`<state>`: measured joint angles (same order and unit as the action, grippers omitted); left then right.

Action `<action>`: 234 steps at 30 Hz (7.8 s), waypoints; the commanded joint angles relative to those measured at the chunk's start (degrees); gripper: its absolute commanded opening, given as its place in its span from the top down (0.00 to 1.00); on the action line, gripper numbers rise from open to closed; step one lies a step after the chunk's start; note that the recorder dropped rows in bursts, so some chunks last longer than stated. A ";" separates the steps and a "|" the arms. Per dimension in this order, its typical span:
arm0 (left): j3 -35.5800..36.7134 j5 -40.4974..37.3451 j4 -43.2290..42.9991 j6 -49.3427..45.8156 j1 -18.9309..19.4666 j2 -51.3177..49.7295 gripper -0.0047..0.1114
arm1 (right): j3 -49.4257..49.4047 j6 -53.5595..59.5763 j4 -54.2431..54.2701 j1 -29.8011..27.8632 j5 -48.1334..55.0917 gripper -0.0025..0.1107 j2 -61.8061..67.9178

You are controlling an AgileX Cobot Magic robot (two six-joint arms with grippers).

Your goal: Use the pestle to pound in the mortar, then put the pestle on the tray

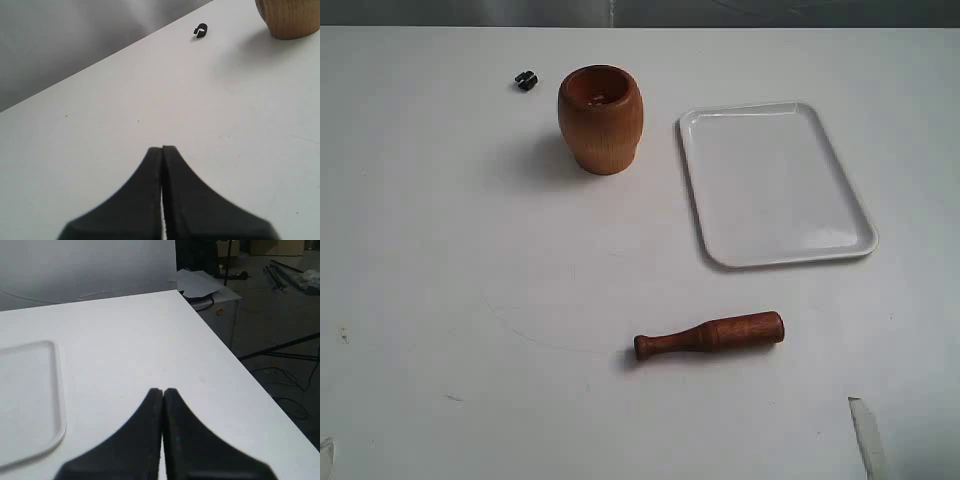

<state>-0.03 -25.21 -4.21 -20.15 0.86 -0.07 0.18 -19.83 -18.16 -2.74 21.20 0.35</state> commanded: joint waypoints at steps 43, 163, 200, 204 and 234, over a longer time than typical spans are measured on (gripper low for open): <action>0.03 0.17 0.42 0.47 -0.44 0.07 0.96 | 1.86 -3.97 -3.22 -0.04 -47.06 0.98 15.45; 0.03 0.17 0.42 0.47 -0.44 0.07 0.96 | 68.62 12.75 6.69 43.35 -61.17 0.98 125.12; 0.03 0.17 0.42 0.47 -0.44 0.07 0.96 | 68.62 9.03 -1.78 43.35 -56.66 0.98 111.74; 0.03 0.17 0.42 0.47 -0.44 0.07 0.96 | 68.62 7.13 -1.78 43.35 -57.32 0.98 117.57; 0.03 0.17 0.42 0.47 -0.44 0.07 0.96 | 68.62 10.39 0.20 43.35 -57.06 0.98 123.26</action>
<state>-0.03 -25.21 -4.21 -20.15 0.86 -0.07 69.06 -10.60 -18.71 40.64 -37.74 121.02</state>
